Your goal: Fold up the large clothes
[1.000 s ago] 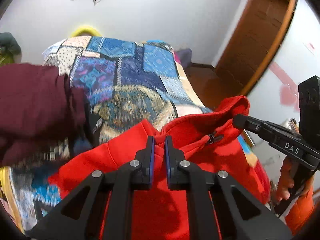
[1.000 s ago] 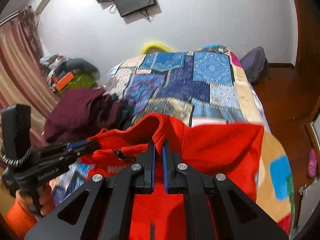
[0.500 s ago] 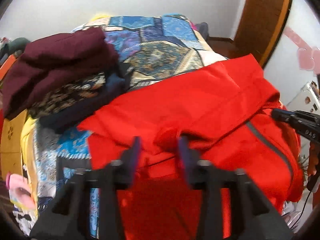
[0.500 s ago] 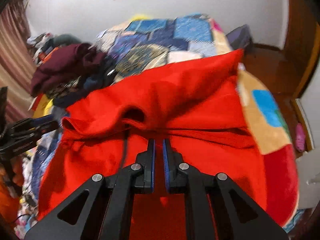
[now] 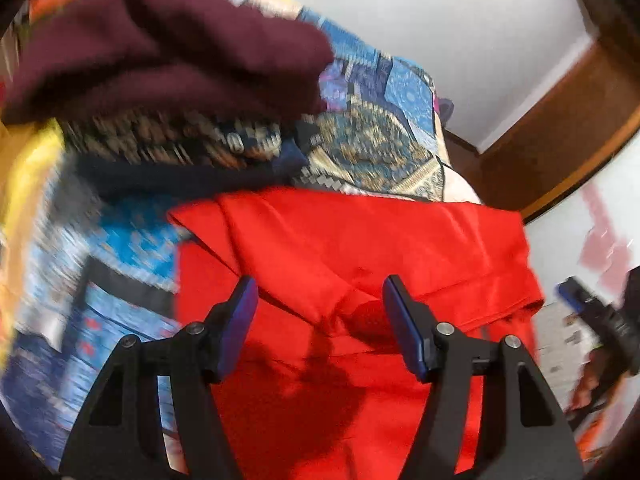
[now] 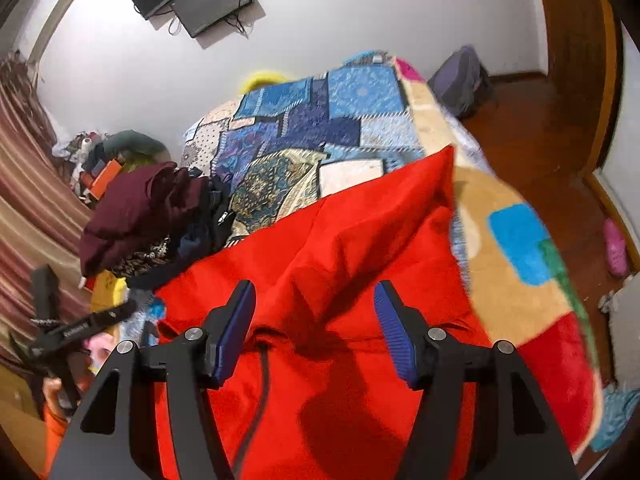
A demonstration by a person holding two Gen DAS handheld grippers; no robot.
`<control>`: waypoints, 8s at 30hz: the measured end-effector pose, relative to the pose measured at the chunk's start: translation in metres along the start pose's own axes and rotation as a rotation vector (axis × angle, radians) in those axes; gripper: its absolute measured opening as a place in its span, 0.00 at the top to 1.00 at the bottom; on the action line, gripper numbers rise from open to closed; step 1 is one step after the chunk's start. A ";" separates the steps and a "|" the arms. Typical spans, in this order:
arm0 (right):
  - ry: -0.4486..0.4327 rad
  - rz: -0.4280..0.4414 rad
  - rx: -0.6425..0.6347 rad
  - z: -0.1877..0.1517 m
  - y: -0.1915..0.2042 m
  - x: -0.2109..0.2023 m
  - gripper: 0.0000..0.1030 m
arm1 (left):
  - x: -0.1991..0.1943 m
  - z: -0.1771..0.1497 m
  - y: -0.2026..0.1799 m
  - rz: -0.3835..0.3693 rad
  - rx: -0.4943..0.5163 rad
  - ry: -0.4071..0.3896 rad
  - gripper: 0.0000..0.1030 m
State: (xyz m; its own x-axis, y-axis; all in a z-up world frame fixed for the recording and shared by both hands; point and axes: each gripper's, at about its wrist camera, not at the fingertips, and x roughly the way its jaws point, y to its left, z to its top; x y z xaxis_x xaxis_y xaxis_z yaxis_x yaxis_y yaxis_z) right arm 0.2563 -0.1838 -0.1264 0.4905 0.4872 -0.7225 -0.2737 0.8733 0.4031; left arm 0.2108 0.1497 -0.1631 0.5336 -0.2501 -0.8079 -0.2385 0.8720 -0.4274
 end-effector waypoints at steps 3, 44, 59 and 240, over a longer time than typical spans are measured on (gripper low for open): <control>0.071 0.040 0.047 0.001 -0.005 0.025 0.44 | 0.032 -0.002 0.005 -0.073 -0.078 0.107 0.38; 0.134 -0.011 -0.056 -0.051 -0.002 0.007 0.80 | 0.028 -0.060 -0.008 0.124 0.217 0.129 0.54; -0.092 -0.177 -0.024 -0.003 -0.031 -0.046 0.34 | -0.033 -0.017 0.069 0.259 -0.024 -0.127 0.24; 0.018 -0.257 -0.005 -0.025 -0.080 -0.023 0.39 | 0.019 -0.063 0.094 0.039 -0.107 0.226 0.35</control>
State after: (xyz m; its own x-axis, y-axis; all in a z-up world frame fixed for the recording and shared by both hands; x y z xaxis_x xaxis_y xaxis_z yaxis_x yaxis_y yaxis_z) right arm 0.2459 -0.2652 -0.1563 0.5294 0.2495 -0.8108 -0.1461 0.9683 0.2026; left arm 0.1475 0.2001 -0.2444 0.3299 -0.3153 -0.8898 -0.3461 0.8365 -0.4247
